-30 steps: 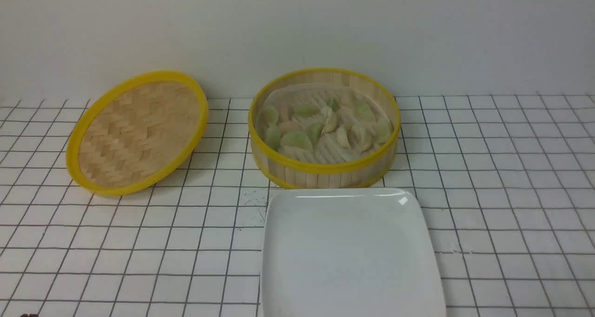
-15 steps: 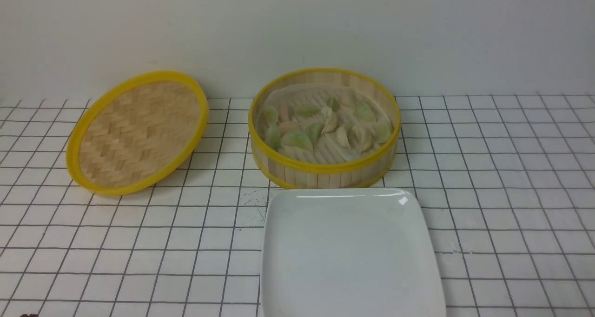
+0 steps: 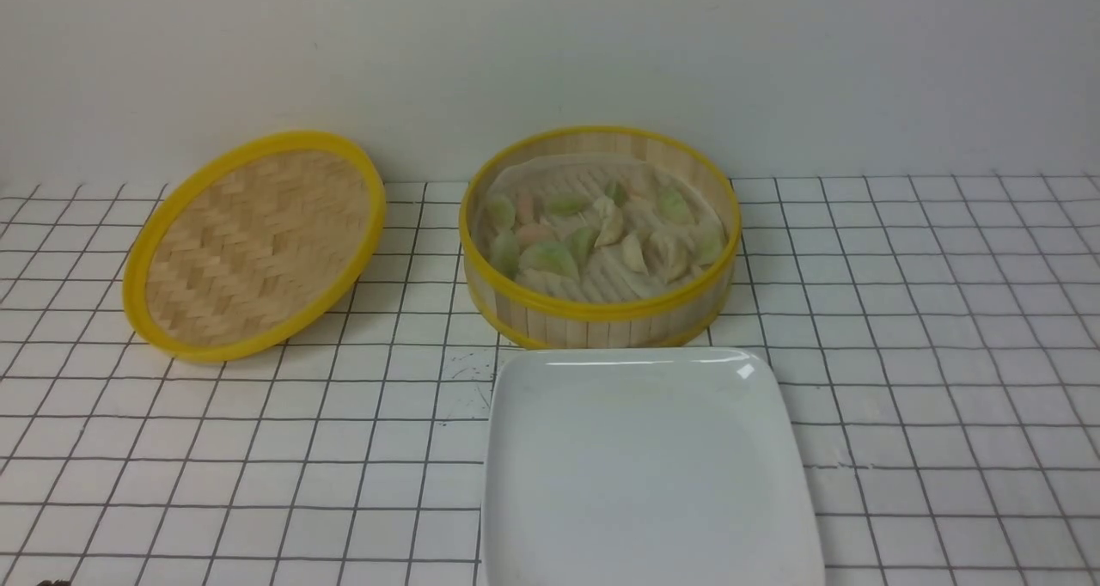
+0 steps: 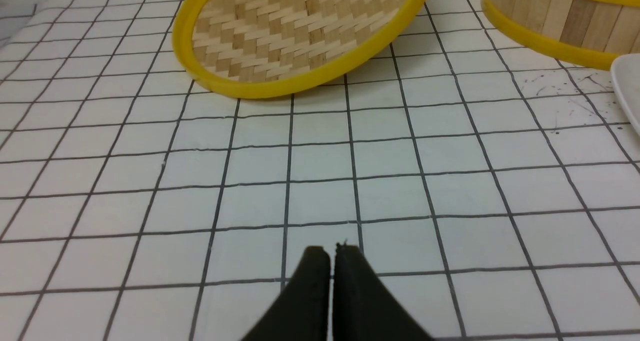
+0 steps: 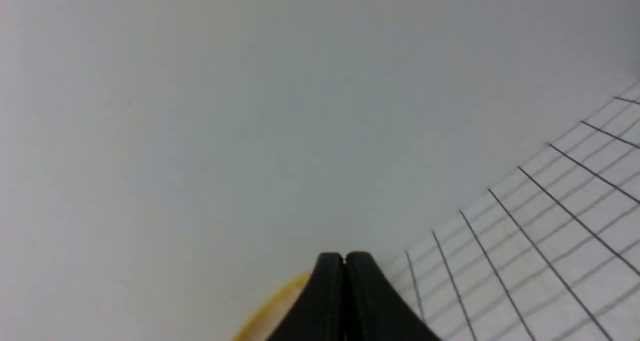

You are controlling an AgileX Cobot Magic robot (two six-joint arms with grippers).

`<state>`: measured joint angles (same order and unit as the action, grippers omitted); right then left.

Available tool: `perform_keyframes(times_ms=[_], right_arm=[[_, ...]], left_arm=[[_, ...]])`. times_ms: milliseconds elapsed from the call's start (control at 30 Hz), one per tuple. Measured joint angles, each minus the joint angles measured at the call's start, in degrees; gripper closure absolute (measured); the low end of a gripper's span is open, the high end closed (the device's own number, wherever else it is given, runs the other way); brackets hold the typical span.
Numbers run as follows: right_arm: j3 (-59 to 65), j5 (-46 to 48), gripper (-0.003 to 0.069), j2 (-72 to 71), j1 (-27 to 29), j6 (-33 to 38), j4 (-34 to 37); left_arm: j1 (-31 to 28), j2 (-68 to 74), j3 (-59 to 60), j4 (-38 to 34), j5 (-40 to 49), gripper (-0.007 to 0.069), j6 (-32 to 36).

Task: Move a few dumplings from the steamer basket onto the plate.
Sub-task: Use the right arm to grab a dumpling from inside the steamer

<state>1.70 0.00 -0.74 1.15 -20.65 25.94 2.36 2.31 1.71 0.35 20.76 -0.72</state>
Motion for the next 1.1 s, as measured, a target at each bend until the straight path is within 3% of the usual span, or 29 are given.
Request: perform_keyframes(times_ms=[300,467,567,600,667,833,1100], right_arm=[[0.0,-5.4,0.0673,0.0,0.0,0.3,3.1],[-7.6,7.0,0.0673,1.4,-0.5,1.0,1.0],[-18.1,22.4,0.0673,9.3,-0.5,5.1,-4.0],[-19.5,23.4,0.0673,10.7,-0.5,5.4,-4.8],[-27.5,36.8,0.0673,21.1,-0.6,8.9,-9.0],[-42.2,55.4,0.0673,41.0,-0.6,14.1,-12.9],[-60.1,62.0,0.0672,63.2,-2.4,18.2,-13.6]], left_arm=[[0.0,0.0,0.0,0.0,0.0,0.0631,0.0],[0.0,0.0,0.0,0.0,0.0,0.0631,0.0],[0.0,0.0,0.0,0.0,0.1,0.0631,0.0],[0.0,0.0,0.0,0.0,0.1,0.0631,0.0],[0.0,0.0,0.0,0.0,0.1,0.0631,0.0],[0.0,0.0,0.0,0.0,0.1,0.0631,0.0],[0.0,0.0,0.0,0.0,0.1,0.0631,0.0]])
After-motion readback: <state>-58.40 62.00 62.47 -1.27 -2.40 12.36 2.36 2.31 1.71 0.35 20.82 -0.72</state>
